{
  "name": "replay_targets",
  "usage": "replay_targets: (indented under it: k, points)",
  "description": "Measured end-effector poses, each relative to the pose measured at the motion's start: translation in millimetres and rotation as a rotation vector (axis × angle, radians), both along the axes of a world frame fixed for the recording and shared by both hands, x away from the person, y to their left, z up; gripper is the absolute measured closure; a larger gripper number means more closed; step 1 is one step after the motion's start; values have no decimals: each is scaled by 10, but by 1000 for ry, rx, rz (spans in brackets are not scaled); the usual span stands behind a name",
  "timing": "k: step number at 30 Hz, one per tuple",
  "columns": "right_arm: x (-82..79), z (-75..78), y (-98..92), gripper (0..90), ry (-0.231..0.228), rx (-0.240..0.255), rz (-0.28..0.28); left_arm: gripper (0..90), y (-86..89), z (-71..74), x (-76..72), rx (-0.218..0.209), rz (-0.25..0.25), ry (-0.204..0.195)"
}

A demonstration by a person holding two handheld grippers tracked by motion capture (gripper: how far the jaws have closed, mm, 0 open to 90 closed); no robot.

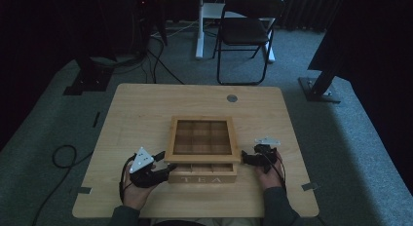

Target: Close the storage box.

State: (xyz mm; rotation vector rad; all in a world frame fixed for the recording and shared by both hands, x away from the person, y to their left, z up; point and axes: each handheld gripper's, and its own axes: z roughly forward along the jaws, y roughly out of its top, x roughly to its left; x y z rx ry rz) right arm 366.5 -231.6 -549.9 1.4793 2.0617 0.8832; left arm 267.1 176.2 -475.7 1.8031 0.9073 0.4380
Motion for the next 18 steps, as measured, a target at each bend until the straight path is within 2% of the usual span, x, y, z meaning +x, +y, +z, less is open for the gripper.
replay_targets:
  k: [7, 18]
  points:
    - [0, 0, 1, 123, 0, 1, -1, 424, -18, -48, -21, 13, 7, 6]
    - [-5, 0, 18, 123, -1, 1, 18, 424, -3, -119, -62, 10, 14, 24]
